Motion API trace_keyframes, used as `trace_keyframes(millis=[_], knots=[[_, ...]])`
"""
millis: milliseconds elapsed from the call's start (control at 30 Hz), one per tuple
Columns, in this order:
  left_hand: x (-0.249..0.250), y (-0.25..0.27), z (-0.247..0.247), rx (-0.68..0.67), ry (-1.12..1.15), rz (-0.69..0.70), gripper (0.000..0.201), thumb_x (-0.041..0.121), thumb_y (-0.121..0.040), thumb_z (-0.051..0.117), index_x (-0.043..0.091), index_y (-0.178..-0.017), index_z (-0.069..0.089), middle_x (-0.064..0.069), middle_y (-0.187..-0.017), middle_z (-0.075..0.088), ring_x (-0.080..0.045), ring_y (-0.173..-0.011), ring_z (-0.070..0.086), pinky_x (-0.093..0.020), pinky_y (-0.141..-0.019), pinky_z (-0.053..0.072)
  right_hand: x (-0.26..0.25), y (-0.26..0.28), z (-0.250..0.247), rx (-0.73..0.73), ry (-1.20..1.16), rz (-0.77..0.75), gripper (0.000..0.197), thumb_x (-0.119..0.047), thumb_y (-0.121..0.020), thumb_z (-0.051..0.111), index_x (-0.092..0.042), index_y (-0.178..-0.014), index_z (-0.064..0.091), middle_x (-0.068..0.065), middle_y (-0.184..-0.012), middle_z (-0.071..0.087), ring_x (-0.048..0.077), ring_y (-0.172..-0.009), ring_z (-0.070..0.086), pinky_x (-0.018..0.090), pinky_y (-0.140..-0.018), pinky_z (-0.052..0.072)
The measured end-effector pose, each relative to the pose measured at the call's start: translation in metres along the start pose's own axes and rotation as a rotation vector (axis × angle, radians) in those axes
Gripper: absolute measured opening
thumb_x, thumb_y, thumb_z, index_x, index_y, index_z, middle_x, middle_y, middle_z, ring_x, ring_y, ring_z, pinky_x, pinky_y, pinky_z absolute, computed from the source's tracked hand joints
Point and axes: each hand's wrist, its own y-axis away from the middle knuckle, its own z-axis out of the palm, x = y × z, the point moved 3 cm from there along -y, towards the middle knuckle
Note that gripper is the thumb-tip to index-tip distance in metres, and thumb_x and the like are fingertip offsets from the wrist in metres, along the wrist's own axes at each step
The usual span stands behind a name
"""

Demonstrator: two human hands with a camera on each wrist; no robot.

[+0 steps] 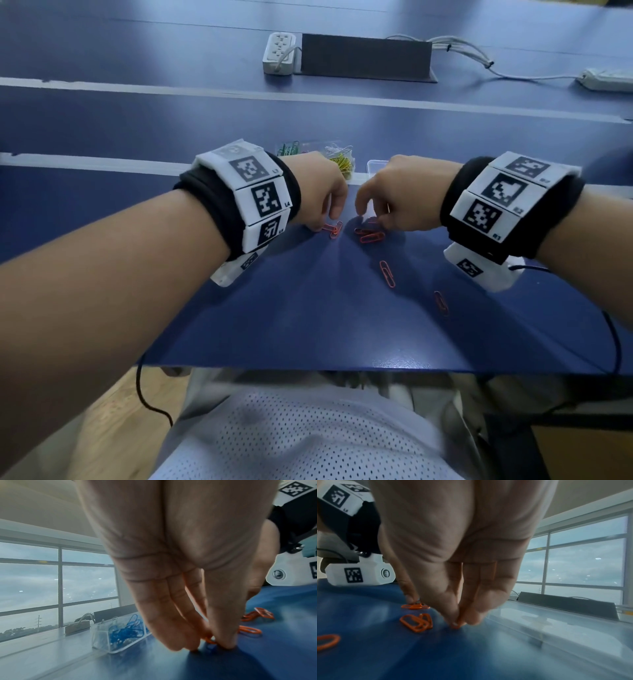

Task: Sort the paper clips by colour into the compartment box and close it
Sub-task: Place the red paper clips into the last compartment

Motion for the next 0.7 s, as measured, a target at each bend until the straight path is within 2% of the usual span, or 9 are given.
trace_keyframes(millis=[67, 133, 200, 233, 367, 433, 533, 600, 700], knots=[[0.000, 0.002, 0.001, 0.006, -0.004, 0.000, 0.021, 0.017, -0.079, 0.067, 0.021, -0.099, 0.066, 0.011, -0.073, 0.057, -0.014, -0.077, 0.054, -0.025, -0.079, 0.048, -0.001, 0.001, 0.002, 0.027, -0.054, -0.003, 0.034, -0.019, -0.083, 0.052, -0.034, -0.111, 0.064, -0.010, -0.078, 0.056, 0.015, -0.077, 0.044, 0.032, -0.081, 0.050], [0.000, 0.004, 0.002, 0.010, 0.001, -0.005, 0.022, 0.020, -0.080, 0.065, 0.020, -0.101, 0.064, 0.013, -0.066, 0.051, -0.015, -0.077, 0.052, -0.028, -0.083, 0.049, -0.003, 0.002, 0.003, 0.075, -0.096, -0.024, 0.034, -0.017, -0.080, 0.052, -0.031, -0.107, 0.068, -0.006, -0.082, 0.052, 0.020, -0.082, 0.049, 0.026, -0.074, 0.047], [0.000, 0.006, 0.001, 0.035, 0.016, -0.014, 0.022, 0.016, -0.079, 0.061, 0.020, -0.100, 0.064, 0.012, -0.063, 0.047, -0.014, -0.071, 0.049, -0.027, -0.078, 0.047, -0.006, 0.005, 0.006, 0.126, -0.095, -0.050, 0.028, -0.015, -0.081, 0.053, -0.025, -0.098, 0.074, -0.003, -0.083, 0.054, 0.023, -0.089, 0.055, 0.018, -0.059, 0.035], [0.000, 0.007, -0.001, 0.050, 0.031, -0.022, 0.021, 0.014, -0.079, 0.059, 0.021, -0.097, 0.065, 0.011, -0.062, 0.046, -0.012, -0.065, 0.047, -0.025, -0.075, 0.045, -0.007, 0.006, 0.006, 0.146, -0.099, -0.067, 0.026, -0.015, -0.081, 0.054, -0.023, -0.094, 0.075, 0.000, -0.084, 0.058, 0.023, -0.089, 0.057, 0.018, -0.059, 0.033], [-0.001, 0.011, -0.003, 0.060, 0.140, -0.102, 0.017, 0.006, -0.080, 0.048, 0.020, -0.079, 0.057, 0.009, -0.059, 0.054, 0.000, -0.045, 0.050, -0.025, -0.075, 0.050, -0.007, 0.006, 0.006, 0.160, -0.133, -0.069, 0.034, -0.011, -0.081, 0.050, -0.025, -0.099, 0.075, 0.004, -0.091, 0.072, 0.025, -0.090, 0.060, 0.034, -0.082, 0.049], [0.000, 0.010, -0.002, 0.032, 0.187, -0.138, 0.022, 0.003, -0.082, 0.041, 0.021, -0.081, 0.054, 0.006, -0.059, 0.059, 0.004, -0.036, 0.051, -0.026, -0.075, 0.051, -0.005, 0.006, 0.007, 0.150, -0.120, -0.070, 0.039, -0.009, -0.082, 0.047, -0.028, -0.103, 0.073, 0.005, -0.091, 0.074, 0.024, -0.088, 0.055, 0.036, -0.085, 0.049], [0.006, 0.006, 0.000, -0.005, 0.168, -0.151, 0.022, 0.004, -0.084, 0.041, 0.020, -0.086, 0.057, 0.006, -0.057, 0.056, -0.007, -0.051, 0.052, -0.026, -0.068, 0.048, -0.006, 0.009, 0.008, 0.112, -0.095, -0.104, 0.027, -0.017, -0.083, 0.054, -0.027, -0.098, 0.074, -0.002, -0.086, 0.073, 0.021, -0.079, 0.055, 0.027, -0.077, 0.046], [0.009, 0.004, 0.001, -0.019, 0.143, -0.171, 0.016, 0.015, -0.084, 0.048, 0.016, -0.084, 0.064, 0.002, -0.060, 0.062, -0.015, -0.061, 0.058, -0.026, -0.070, 0.050, -0.008, 0.009, 0.009, 0.056, -0.091, -0.114, 0.017, -0.030, -0.080, 0.064, -0.025, -0.094, 0.073, -0.007, -0.079, 0.067, 0.017, -0.075, 0.055, 0.028, -0.075, 0.047], [0.011, 0.000, 0.003, -0.019, 0.092, -0.189, 0.020, 0.033, -0.077, 0.065, 0.014, -0.080, 0.071, 0.001, -0.060, 0.064, -0.015, -0.066, 0.060, -0.028, -0.071, 0.053, -0.011, 0.007, 0.010, 0.036, -0.080, -0.085, 0.022, -0.036, -0.077, 0.072, -0.026, -0.096, 0.073, -0.012, -0.074, 0.059, 0.011, -0.073, 0.045, 0.027, -0.077, 0.047]])
